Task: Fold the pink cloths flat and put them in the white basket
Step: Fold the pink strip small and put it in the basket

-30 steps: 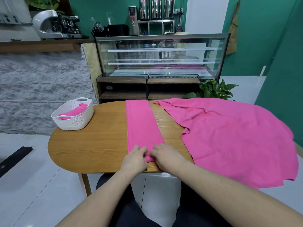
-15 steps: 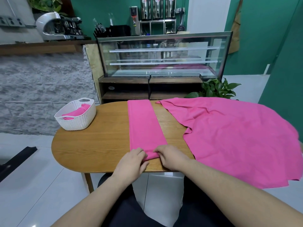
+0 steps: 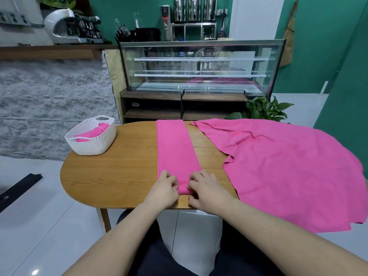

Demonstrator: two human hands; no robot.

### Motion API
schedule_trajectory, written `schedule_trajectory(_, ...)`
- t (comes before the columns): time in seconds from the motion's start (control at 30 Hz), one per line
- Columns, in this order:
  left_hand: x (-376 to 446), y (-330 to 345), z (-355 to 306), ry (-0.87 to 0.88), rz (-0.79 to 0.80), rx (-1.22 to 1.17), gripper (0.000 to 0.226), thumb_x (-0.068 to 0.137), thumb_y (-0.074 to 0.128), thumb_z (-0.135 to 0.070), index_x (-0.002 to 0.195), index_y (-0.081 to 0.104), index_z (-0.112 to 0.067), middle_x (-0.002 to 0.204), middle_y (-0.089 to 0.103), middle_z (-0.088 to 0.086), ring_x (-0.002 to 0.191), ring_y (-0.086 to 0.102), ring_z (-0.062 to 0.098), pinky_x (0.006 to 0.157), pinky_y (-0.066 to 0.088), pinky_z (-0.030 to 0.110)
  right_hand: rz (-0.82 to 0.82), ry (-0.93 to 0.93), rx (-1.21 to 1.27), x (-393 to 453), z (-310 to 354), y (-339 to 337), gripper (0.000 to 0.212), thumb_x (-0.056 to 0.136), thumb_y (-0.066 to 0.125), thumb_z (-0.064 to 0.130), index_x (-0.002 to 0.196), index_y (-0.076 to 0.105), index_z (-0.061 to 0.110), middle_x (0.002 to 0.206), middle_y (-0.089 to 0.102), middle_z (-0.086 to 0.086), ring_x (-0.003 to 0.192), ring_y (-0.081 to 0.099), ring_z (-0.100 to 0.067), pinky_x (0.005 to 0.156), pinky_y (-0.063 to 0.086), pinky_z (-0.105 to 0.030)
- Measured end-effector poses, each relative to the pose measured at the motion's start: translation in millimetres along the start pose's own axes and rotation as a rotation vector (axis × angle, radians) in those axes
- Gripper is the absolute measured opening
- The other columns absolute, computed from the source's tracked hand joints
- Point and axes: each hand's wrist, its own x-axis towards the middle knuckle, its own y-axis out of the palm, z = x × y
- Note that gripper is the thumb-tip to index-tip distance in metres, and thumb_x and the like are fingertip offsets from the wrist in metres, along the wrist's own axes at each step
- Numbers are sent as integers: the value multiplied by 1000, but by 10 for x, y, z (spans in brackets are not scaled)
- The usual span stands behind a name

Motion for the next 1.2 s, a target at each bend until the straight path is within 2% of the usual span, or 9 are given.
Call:
schedule_trajectory(0.17, 74, -61, 18, -120, -24, -33, 10, 93, 60, -24, 90, 69, -29, 103, 47, -2, 103, 50, 21, 100, 39, 30, 10, -12, -40, 121, -25, 75, 24, 93, 48, 22, 104, 65, 8, 101, 62, -11, 95, 57, -32, 86, 48, -46)
schedule_trajectory(0.23, -6, -42, 18, -23, -86, 75, 11, 94, 58, -26, 100, 68, -26, 99, 51, -3, 99, 51, 23, 95, 42, 36, 10, 11, -3, 111, -35, 109, 25, 96, 47, 20, 109, 63, 7, 104, 61, -13, 99, 56, -32, 90, 45, -46)
schedule_trajectory(0.33, -183, 13, 84, 209, -211, 324, 11, 92, 58, -35, 91, 64, -27, 88, 54, -8, 85, 54, 19, 77, 47, 39, -6, 22, 57, 70, -49, 146, 29, 97, 42, 21, 112, 62, 7, 103, 60, -13, 98, 55, -32, 89, 45, -45)
schedule_trajectory(0.47, -172, -19, 273, 384, -138, 350, 23, 89, 61, -44, 98, 68, -24, 87, 53, -7, 81, 53, 17, 75, 50, 38, 27, 62, 97, 88, -50, 173, 47, 95, 21, 32, 114, 59, 10, 104, 57, -12, 97, 52, -31, 89, 42, -46)
schedule_trajectory(0.57, -165, -83, 296, 363, -44, 209, 27, 98, 56, -35, 117, 68, -20, 99, 57, -4, 90, 56, 17, 85, 49, 37, 55, 78, 120, 92, -28, 147, 30, 99, 33, 24, 123, 50, 15, 112, 57, -9, 101, 50, -29, 92, 38, -44)
schedule_trajectory(0.7, -158, -68, 281, 327, -9, 108, 28, 102, 48, -31, 119, 66, -17, 109, 50, -3, 95, 56, 15, 91, 44, 30, 28, 64, 100, 84, 16, 110, 17, 99, 36, 21, 107, 49, 14, 101, 57, -8, 91, 50, -28, 87, 41, -46)
schedule_trajectory(0.9, -113, 54, 156, 219, -74, 214, 29, 104, 34, -29, 112, 60, -18, 96, 58, 5, 80, 55, 30, 79, 46, 45, -146, 40, -83, -68, 88, 259, 22, 89, 43, 38, 93, 53, 18, 102, 56, 2, 93, 51, -22, 82, 46, -43)
schedule_trajectory(1.0, -73, 49, 41, 94, -98, 208, 20, 104, 32, -28, 108, 51, -20, 96, 63, 5, 84, 60, 33, 73, 44, 41, -215, 50, -116, -90, 84, 319, 23, 96, 42, 39, 94, 54, 19, 102, 57, 2, 91, 53, -22, 81, 45, -40)
schedule_trajectory(1.2, -35, 29, -142, -68, -69, 389, 3, 101, 31, -22, 98, 29, -23, 82, 56, -4, 85, 54, 26, 72, 27, 38, -139, 51, -103, 23, 52, 277, 23, 96, 36, 33, 92, 52, 17, 88, 56, -2, 74, 51, -25, 70, 47, -42)
